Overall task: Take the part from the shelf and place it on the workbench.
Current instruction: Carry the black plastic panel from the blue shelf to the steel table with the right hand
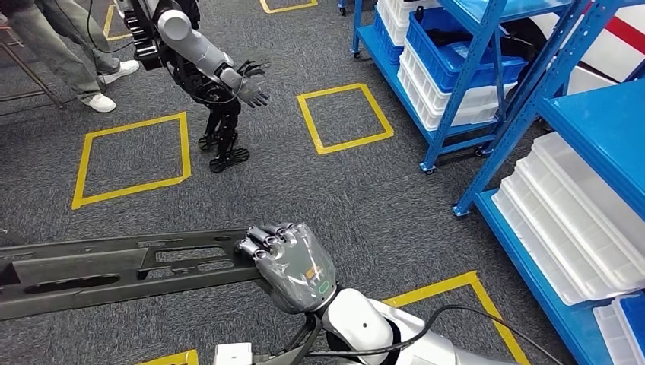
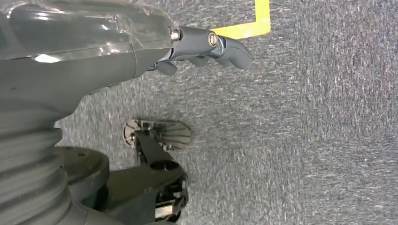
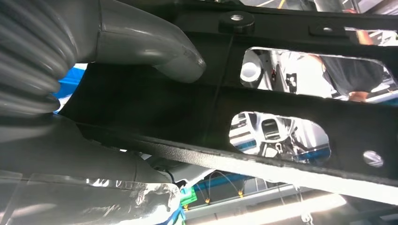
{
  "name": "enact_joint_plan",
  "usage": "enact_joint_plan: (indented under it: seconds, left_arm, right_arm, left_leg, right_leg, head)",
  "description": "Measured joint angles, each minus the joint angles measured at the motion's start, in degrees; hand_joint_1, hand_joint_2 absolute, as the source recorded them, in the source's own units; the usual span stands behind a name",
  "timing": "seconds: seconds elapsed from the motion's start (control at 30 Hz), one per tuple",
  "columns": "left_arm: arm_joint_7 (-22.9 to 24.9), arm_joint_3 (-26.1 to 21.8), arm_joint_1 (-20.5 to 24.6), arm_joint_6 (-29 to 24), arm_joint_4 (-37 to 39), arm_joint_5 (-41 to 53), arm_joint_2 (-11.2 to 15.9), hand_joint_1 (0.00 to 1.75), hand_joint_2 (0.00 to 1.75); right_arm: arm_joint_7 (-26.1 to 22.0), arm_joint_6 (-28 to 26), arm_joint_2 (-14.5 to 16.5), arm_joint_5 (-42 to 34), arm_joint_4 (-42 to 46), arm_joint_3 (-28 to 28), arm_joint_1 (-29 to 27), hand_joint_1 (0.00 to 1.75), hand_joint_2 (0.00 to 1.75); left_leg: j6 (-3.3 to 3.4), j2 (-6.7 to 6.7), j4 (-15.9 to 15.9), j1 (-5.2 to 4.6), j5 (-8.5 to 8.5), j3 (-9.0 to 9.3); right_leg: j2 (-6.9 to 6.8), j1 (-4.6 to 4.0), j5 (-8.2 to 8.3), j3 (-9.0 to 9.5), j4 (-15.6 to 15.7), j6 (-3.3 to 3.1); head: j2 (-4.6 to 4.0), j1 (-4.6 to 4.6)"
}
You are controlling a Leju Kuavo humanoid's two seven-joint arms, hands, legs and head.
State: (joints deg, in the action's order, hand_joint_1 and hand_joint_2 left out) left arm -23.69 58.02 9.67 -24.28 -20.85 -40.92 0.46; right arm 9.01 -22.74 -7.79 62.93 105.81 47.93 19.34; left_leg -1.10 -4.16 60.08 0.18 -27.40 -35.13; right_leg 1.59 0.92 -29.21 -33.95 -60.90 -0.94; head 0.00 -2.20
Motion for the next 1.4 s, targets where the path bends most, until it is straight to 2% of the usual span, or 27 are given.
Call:
enact_joint_plan:
  seconds: [0.07,0.13,0.17,0.2,0.23,0.27,0.3,0.33,0.37,0.4,0.47,0.53,0.57,0.63,0.7,0.77,0.83,0.87,1.0,1.1,1.17,1.27,1.3,1.33,1.37,1.4]
  left_arm:
    - [0.0,0.0,0.1,0.0,0.0,0.0,0.0,0.00,1.75]
    - [0.0,0.0,0.2,0.1,0.0,0.1,0.0,0.00,1.75]
    - [0.0,0.0,0.2,0.1,0.0,0.1,0.0,0.00,1.75]
    - [0.0,0.0,0.1,0.1,0.0,0.1,0.0,0.00,1.75]
    - [0.0,0.0,0.1,0.1,0.0,0.1,0.0,0.00,1.75]
    - [0.0,0.0,0.1,0.1,0.0,0.1,0.0,0.00,1.75]
    - [0.0,0.0,0.1,0.1,0.0,0.1,0.0,0.00,1.75]
    - [0.0,0.0,0.1,0.1,0.0,0.1,0.0,0.00,1.75]
    - [0.0,0.0,0.2,0.1,0.0,0.1,0.0,0.00,1.75]
    - [0.0,0.0,0.2,0.1,0.0,0.1,0.0,0.00,1.75]
    - [0.1,0.0,0.2,0.1,0.0,0.1,0.0,0.00,1.75]
    - [0.1,0.0,0.2,0.0,0.0,0.1,0.0,0.00,1.75]
    - [0.1,0.0,0.2,0.0,0.0,0.1,0.0,0.00,1.75]
    - [0.1,0.0,0.3,0.0,0.0,0.0,0.0,0.00,1.75]
    - [0.1,0.0,0.2,0.0,0.0,0.0,0.0,0.00,1.75]
    - [0.1,0.0,0.2,0.0,0.0,0.0,0.0,0.00,1.75]
    - [0.1,0.0,0.2,0.0,0.0,0.0,0.0,0.00,1.75]
    - [0.1,0.0,0.2,0.0,0.0,0.0,0.0,0.00,1.75]
    - [0.1,0.0,0.2,0.0,0.0,0.0,0.0,0.00,1.75]
    - [0.1,0.0,0.1,0.0,0.0,-0.1,0.0,0.00,1.75]
    - [0.1,0.0,0.1,0.0,0.0,0.0,0.0,0.00,1.75]
    - [0.1,0.0,0.1,-0.1,0.0,-0.1,0.0,0.00,1.75]
    - [0.1,0.0,0.0,-0.1,0.0,-0.1,0.0,0.00,1.75]
    - [0.1,0.0,0.0,-0.1,0.0,-0.1,0.0,0.00,1.75]
    - [0.1,0.1,0.0,-0.1,0.0,-0.1,0.0,0.00,1.75]
    - [0.1,0.1,0.0,-0.1,0.0,-0.1,0.0,0.00,1.75]
  right_arm:
    - [0.0,0.0,0.0,0.0,0.0,0.0,0.1,1.75,1.75]
    - [0.0,0.0,0.0,-0.2,0.0,0.0,0.1,1.75,1.75]
    - [0.0,0.0,0.0,-0.2,0.0,0.0,0.1,1.75,1.75]
    - [0.1,0.0,0.0,-0.3,0.0,0.0,0.0,1.75,1.75]
    - [0.1,0.0,0.0,-0.3,0.0,0.0,0.0,1.75,1.75]
    - [0.1,0.0,0.0,-0.3,0.0,0.0,0.1,1.75,1.75]
    - [0.1,0.0,0.0,-0.3,0.0,0.0,0.1,1.75,1.75]
    - [0.1,0.0,0.0,-0.4,0.0,0.0,0.1,1.75,1.75]
    - [0.1,0.0,0.0,-0.4,0.0,0.0,0.1,1.75,1.75]
    - [0.1,0.0,0.0,-0.4,0.0,0.0,0.2,1.75,1.75]
    - [0.1,-0.1,0.0,-0.4,0.0,0.0,0.2,1.75,1.75]
    - [0.1,-0.1,0.0,-0.5,0.0,0.0,0.2,1.75,1.75]
    - [0.1,-0.1,0.0,-0.5,0.0,0.0,0.2,1.75,1.75]
    - [0.1,-0.1,0.0,-0.6,0.0,0.0,0.2,1.75,1.75]
    - [0.1,-0.1,0.0,-0.7,0.0,0.0,0.2,1.75,1.75]
    - [0.1,-0.1,0.0,-0.7,0.0,0.0,0.2,1.75,1.75]
    - [0.1,-0.1,-0.1,-0.7,0.0,0.0,0.1,1.75,1.75]
    - [0.1,-0.1,-0.1,-0.7,0.0,0.0,0.1,1.75,1.75]
    - [0.1,-0.1,-0.1,-0.7,0.0,0.0,0.0,1.75,1.75]
    - [0.1,-0.1,-0.1,-0.7,0.0,0.0,0.1,1.75,1.75]
    - [0.1,-0.2,0.0,-0.6,0.0,0.0,0.1,1.75,1.75]
    - [0.1,-0.2,0.0,-0.6,0.0,0.0,0.2,1.75,1.75]
    - [0.1,-0.3,0.0,-0.6,0.0,0.0,0.2,1.75,1.75]
    - [0.1,-0.3,0.0,-0.6,0.0,0.0,0.2,1.75,1.75]
    - [0.1,-0.3,0.0,-0.6,0.0,0.0,0.2,1.75,1.75]
    - [0.1,-0.3,0.0,-0.6,0.0,0.0,0.2,1.75,1.75]
  left_leg:
    - [-0.60,1.67,3.6,0.00,-2.18,-1.44]
    - [-1.09,3.18,10.8,0.18,-5.56,-4.85]
    - [-1.23,3.42,14.0,0.33,-6.61,-6.46]
    - [-1.28,3.52,15.4,0.43,-6.63,-7.25]
    - [-1.26,3.56,14.7,0.49,-5.58,-6.94]
    - [-1.15,3.60,11.7,0.52,-3.62,-5.50]
    - [-0.97,3.72,7.4,0.50,-1.56,-3.49]
    - [-0.76,3.86,3.5,0.36,-0.14,-1.64]
    - [-0.54,3.96,0.7,0.20,0.66,-0.38]
    - [-0.33,4.02,-0.6,-0.01,0.75,0.14]
    - [0.19,3.93,-1.1,-0.26,0.71,0.28]
    - [0.97,3.93,-1.9,-0.13,1.01,0.77]
    - [1.35,3.94,-2.4,-0.02,1.16,1.04]
    - [1.82,3.92,-2.6,-0.07,1.16,1.22]
    - [1.93,3.90,-2.5,-0.15,1.10,1.22]
    - [1.94,3.89,-2.5,-0.16,1.09,1.22]
    - [1.99,3.80,-2.5,-0.19,1.05,1.21]
    - [2.01,3.68,-2.4,-0.21,1.01,1.22]
    - [0.95,1.77,-0.5,-0.23,-0.08,0.71]
    - [0.23,1.46,-0.2,-0.06,-0.21,0.53]
    - [-0.35,2.10,2.0,-0.01,-1.67,-0.25]
    - [-1.12,3.16,11.7,0.32,-6.03,-4.80]
    - [-1.25,3.26,14.1,0.43,-6.59,-6.08]
    - [-1.28,3.35,14.6,0.49,-6.16,-6.50]
    - [-1.23,3.48,13.0,0.52,-4.77,-5.87]
    - [-1.08,3.79,9.5,0.52,-2.69,-4.22]
  right_leg:
    - [-0.85,0.15,0.15,0.38,0.4,-0.50]
    - [-1.59,0.01,0.05,0.51,0.5,-0.76]
    - [-1.90,-0.04,0.00,0.52,0.5,-0.81]
    - [-2.15,-0.07,-0.07,0.56,0.5,-0.83]
    - [-2.32,-0.08,-0.14,0.66,0.5,-0.80]
    - [-2.45,-0.07,-0.24,0.83,0.5,-0.73]
    - [-2.55,-0.06,-0.37,1.03,0.5,-0.61]
    - [-2.60,-0.13,-0.50,1.17,0.5,-0.45]
    - [-2.64,-0.17,-0.58,1.24,0.6,-0.24]
    - [-2.65,-0.18,-0.62,1.24,0.7,0.01]
    - [-2.69,-0.08,-0.60,1.33,1.0,0.63]
    - [-2.54,0.02,-1.52,1.16,0.0,1.08]
    - [-2.35,-0.02,-2.81,0.33,-2.0,1.16]
    - [-1.96,-0.09,-6.06,-2.63,-8.2,1.13]
    - [-1.81,-0.12,-7.67,-4.46,-11.8,1.17]
    - [-1.79,-0.12,-7.83,-4.73,-12.3,1.18]
    - [-1.75,-0.11,-8.25,-5.75,-14.2,1.21]
    - [-1.73,-0.11,-8.16,-6.33,-15.1,1.23]
    - [-0.30,0.04,0.21,-0.54,-0.5,0.91]
    - [-0.81,-0.16,0.26,-0.43,-0.2,0.10]
    - [-1.35,0.01,0.42,-0.13,0.2,-0.46]
    - [-2.21,-0.10,0.32,0.17,0.4,-0.89]
    - [-2.48,-0.15,0.25,0.22,0.4,-0.93]
    - [-2.73,-0.17,0.17,0.29,0.3,-0.96]
    - [-2.96,-0.17,0.07,0.41,0.3,-0.93]
    - [-3.21,-0.17,-0.07,0.63,0.3,-0.83]
  head:
    - [0.00,0.34]
    - [0.00,0.66]
    - [0.00,0.68]
    - [0.00,0.69]
    - [0.00,0.70]
    - [0.00,0.71]
    - [0.00,0.70]
    - [0.00,0.71]
    - [0.00,0.71]
    - [0.00,0.72]
    - [0.00,0.72]
    - [0.00,0.64]
    - [0.00,0.56]
    - [0.00,0.33]
    - [0.00,0.19]
    - [0.00,0.19]
    - [0.00,0.19]
    - [0.00,0.19]
    - [0.00,0.03]
    - [0.00,0.10]
    - [0.00,0.38]
    - [0.00,0.73]
    - [0.00,0.74]
    - [0.00,0.75]
    - [0.00,0.75]
    - [0.00,0.76]
